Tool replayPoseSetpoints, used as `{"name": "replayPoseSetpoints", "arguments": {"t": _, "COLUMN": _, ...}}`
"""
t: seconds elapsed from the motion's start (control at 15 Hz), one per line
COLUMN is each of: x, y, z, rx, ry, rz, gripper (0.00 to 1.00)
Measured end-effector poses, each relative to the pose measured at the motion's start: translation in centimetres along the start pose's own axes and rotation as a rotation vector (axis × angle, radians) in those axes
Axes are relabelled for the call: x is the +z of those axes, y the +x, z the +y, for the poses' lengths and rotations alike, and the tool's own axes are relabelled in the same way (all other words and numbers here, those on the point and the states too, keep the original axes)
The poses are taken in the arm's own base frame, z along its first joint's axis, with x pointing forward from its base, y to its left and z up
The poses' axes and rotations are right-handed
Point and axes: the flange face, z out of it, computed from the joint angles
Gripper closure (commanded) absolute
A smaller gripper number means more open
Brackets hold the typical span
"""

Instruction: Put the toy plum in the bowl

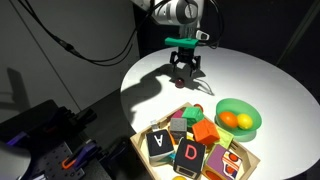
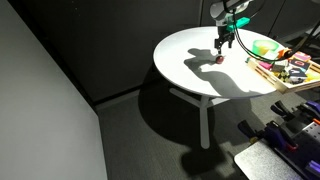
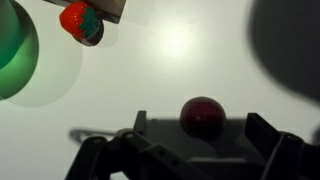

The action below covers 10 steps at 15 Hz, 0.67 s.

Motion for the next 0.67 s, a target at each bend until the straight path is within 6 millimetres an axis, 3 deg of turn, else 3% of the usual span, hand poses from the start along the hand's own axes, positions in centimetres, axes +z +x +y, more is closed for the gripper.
{"name": "replayPoseSetpoints", "arguments": {"t": 0.67, "x": 1.9, "y": 2.0, "z": -0.9, "rx": -0.073, "ry": -0.034, "rz": 0.092, "gripper": 0.0}}
